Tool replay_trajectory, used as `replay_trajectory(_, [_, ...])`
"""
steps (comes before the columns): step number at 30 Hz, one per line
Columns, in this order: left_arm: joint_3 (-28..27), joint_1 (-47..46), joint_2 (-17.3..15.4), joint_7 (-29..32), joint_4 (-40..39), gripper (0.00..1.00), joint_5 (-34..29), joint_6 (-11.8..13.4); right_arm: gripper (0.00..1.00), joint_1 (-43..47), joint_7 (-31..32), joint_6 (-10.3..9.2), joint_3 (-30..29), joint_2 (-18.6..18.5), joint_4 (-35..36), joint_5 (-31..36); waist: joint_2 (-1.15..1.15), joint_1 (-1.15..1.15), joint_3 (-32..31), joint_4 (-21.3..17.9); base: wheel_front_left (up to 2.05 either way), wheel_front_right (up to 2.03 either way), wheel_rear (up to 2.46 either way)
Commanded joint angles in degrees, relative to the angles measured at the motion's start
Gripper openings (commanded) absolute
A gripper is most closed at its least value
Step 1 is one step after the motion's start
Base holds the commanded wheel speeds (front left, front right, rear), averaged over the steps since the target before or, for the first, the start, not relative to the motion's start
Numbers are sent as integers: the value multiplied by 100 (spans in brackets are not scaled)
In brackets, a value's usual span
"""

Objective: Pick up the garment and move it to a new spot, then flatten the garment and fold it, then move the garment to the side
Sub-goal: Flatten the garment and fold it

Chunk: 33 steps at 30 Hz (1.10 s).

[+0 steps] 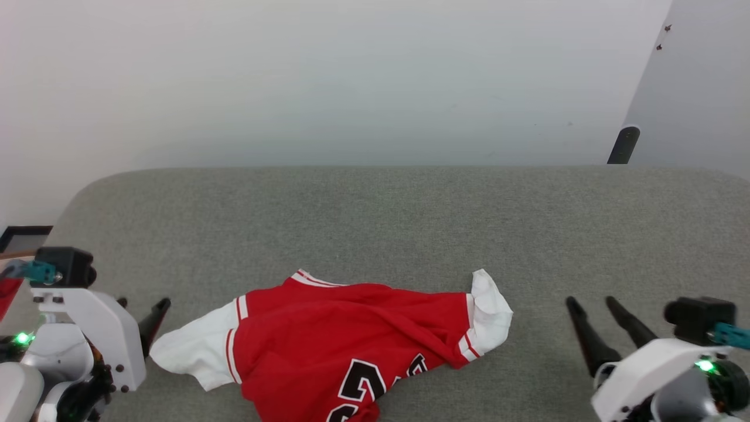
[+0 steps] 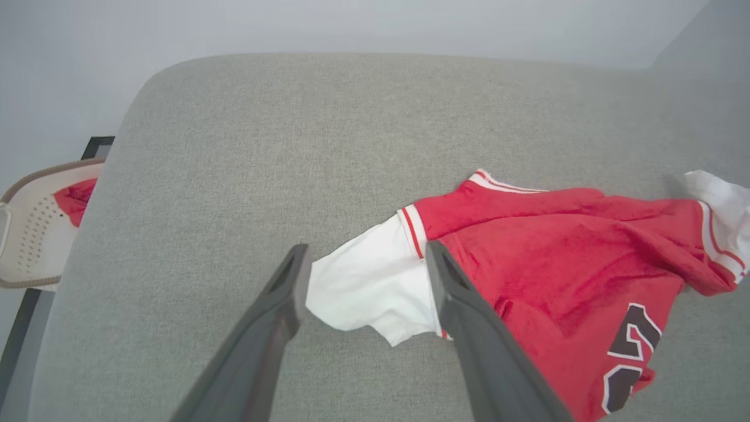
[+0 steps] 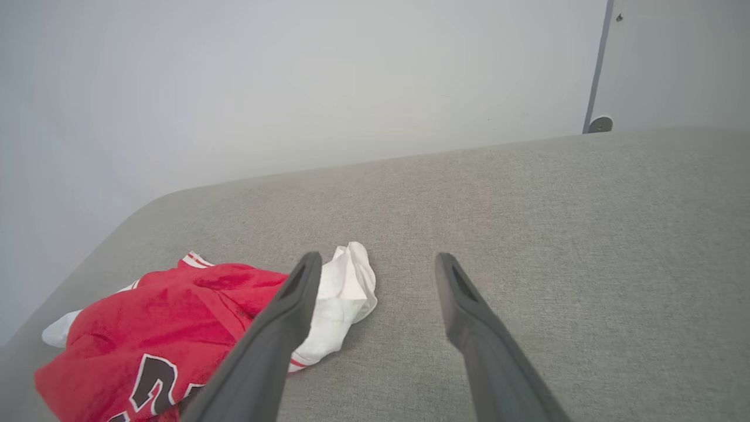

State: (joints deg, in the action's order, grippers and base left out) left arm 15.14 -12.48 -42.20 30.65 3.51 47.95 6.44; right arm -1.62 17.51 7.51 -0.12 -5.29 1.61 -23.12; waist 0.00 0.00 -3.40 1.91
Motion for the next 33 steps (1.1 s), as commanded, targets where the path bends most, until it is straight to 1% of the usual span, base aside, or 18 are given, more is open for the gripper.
replay_trajectory(1, [-46,4,44,-129,5,100,31,-45,100,-124,26,-3,113,-17,-72,41,0,0,-1,27,0,0,0])
replay_trajectory(6, [-48,74,205,-710,-3,100,-118,-191,100,-297,226,-3,338,-62,-369,119,0,0,-26,302,0,0,0])
replay_trajectory(10, [16,98,335,-1315,42,100,-356,-359,100,-402,514,-3,317,-138,-667,157,0,0,-33,638,0,0,0])
replay_trajectory(14, [62,167,512,-1978,57,100,-583,-455,100,-523,845,-2,276,-227,-891,206,0,0,-25,965,0,0,0])
replay_trajectory(17, [103,266,625,-2354,55,100,-706,-475,100,-570,1059,-2,236,-271,-1031,247,0,0,-3,1191,0,0,0])
replay_trajectory(19, [116,322,733,-2558,48,100,-750,-442,100,-632,1196,-2,238,-331,-1112,301,0,0,18,1336,0,0,0])
replay_trajectory(22, [117,421,857,-2794,45,100,-776,-390,100,-735,1397,-2,185,-359,-1260,369,0,0,94,1518,0,0,0])
replay_trajectory(27, [190,484,1064,-3028,24,100,-770,-394,100,-930,1601,-2,135,-425,-1550,566,0,0,296,1765,0,0,0])
replay_trajectory(31, [243,503,1178,-3118,57,100,-761,-393,100,-1043,1731,-2,60,-415,-1768,747,0,0,402,1861,0,0,0])
replay_trajectory(33, [232,509,1243,-3186,75,100,-745,-353,100,-1108,1785,-2,13,-373,-1891,831,0,0,462,1901,0,0,0])
